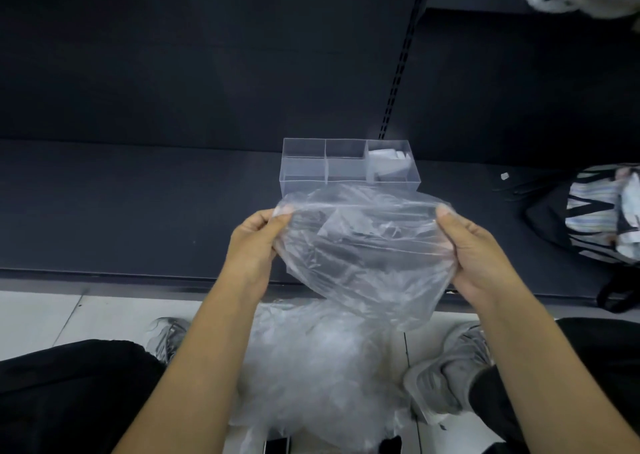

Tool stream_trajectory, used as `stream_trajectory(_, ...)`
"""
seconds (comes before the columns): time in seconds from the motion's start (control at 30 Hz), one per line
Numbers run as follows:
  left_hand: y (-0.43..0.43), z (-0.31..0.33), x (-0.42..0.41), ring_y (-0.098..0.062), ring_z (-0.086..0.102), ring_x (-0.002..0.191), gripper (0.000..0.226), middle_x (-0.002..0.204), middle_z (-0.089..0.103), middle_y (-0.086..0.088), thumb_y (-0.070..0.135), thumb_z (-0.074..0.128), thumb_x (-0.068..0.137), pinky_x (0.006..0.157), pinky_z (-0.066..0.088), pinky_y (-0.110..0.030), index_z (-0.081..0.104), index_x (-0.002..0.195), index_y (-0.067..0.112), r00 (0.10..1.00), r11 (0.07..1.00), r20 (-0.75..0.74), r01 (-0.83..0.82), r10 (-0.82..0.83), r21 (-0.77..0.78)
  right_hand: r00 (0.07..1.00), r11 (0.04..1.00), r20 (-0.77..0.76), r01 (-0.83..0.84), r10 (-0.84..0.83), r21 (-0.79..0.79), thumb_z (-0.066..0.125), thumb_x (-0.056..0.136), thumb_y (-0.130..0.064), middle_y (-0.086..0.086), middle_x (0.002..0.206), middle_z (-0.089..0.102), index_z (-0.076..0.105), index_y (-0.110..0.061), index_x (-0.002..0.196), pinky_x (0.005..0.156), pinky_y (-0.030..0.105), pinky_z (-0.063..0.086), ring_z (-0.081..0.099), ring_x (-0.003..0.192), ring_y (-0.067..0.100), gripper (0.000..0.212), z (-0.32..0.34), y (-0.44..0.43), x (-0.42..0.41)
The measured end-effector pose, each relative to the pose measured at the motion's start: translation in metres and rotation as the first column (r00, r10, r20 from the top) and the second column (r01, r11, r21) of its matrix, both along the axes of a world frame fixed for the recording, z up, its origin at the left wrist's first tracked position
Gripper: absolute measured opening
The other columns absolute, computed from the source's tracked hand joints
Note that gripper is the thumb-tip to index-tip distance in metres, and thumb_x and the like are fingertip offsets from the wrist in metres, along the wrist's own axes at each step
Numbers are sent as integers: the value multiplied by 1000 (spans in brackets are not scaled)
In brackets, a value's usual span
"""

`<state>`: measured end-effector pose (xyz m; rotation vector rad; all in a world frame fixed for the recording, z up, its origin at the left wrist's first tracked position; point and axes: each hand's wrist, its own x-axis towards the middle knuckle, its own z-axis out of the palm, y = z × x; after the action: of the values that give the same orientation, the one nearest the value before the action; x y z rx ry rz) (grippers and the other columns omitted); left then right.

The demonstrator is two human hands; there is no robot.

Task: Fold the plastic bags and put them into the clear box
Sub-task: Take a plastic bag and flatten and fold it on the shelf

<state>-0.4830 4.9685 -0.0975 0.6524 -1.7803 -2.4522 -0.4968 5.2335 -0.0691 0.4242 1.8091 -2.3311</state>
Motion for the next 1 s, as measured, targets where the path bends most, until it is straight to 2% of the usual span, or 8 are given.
stream_trajectory(0.17, -11, 5, 4, -24, 65, 106, 38, 113, 69, -11, 37, 62, 85, 89, 52, -34, 72, 107, 8, 959, 948, -11, 281, -283, 148, 997, 966, 54, -65, 53, 251, 73, 79, -38, 9, 105, 72, 68, -14, 102, 79, 37, 56, 68, 101, 30, 33, -5, 9, -2)
stream_trajectory(0.27, -6, 10, 5, -23, 67, 102, 33, 108, 71, -11, 35, 55, 91, 80, 56, -33, 75, 102, 11, 948, 917, -10, 310, -318, 250, 983, 804, -156, 13, 99, 594, 73, 81, -37, -10, 134, 45, 52, -34, 122, 98, 22, 41, 47, 121, 1, 46, 2, 5, 2)
stream_trajectory(0.37, 1, 12, 5, -26, 67, 102, 33, 108, 70, -13, 33, 53, 93, 81, 56, -36, 70, 106, 9, 951, 902, -15, 299, -310, 312, 862, 719, -347, -29, 369, 694, 67, 75, -58, -25, 128, 42, 56, -50, 114, 95, 3, 29, 38, 123, -9, 41, 23, -10, 7)
stream_trajectory(0.6, 8, 14, 8, -28, 66, 105, 40, 113, 68, -16, 36, 58, 87, 89, 53, -40, 68, 112, 7, 938, 891, 40, 315, -345, 326, 885, 686, -174, -198, 433, 700, 75, 81, -24, -12, 101, 55, 65, -30, 80, 99, 29, 39, 51, 106, 12, 11, 5, -37, 18)
stream_trajectory(0.73, 0, 8, 9, -22, 70, 79, 32, 87, 74, -9, 39, 74, 71, 70, 56, -31, 73, 86, 12, 959, 961, 124, 238, -255, 140, 893, 858, -347, -77, 285, 508, 60, 93, -22, -4, 84, 62, 62, -21, 81, 79, 36, 48, 57, 80, 12, 13, 17, -30, 14)
stream_trajectory(0.83, -13, 5, 9, -21, 70, 71, 24, 78, 73, -6, 42, 78, 66, 65, 55, -32, 72, 68, 20, 945, 970, 221, 231, -241, 69, 885, 888, -431, 44, 178, 457, 54, 98, -23, -12, 62, 60, 57, -19, 82, 64, 16, 45, 54, 60, 1, 17, 26, -28, 14)
stream_trajectory(0.93, -22, -1, 5, -22, 67, 79, 39, 89, 72, -2, 51, 68, 81, 67, 51, -30, 71, 94, 14, 932, 951, 354, 171, -72, -258, 903, 880, -419, 121, 95, 460, 58, 95, -25, -11, 49, 49, 58, -17, 80, 50, 13, 39, 41, 47, 3, 17, 26, -27, 16)
stream_trajectory(1.0, -23, 1, 5, -16, 58, 98, 54, 114, 64, 2, 58, 57, 85, 80, 43, -29, 62, 116, 14, 970, 793, 235, 101, 54, -601, 913, 876, -388, 82, 124, 475, 64, 91, -27, -6, 49, 46, 60, -13, 78, 48, 16, 36, 38, 47, 8, 19, 27, -28, 17)
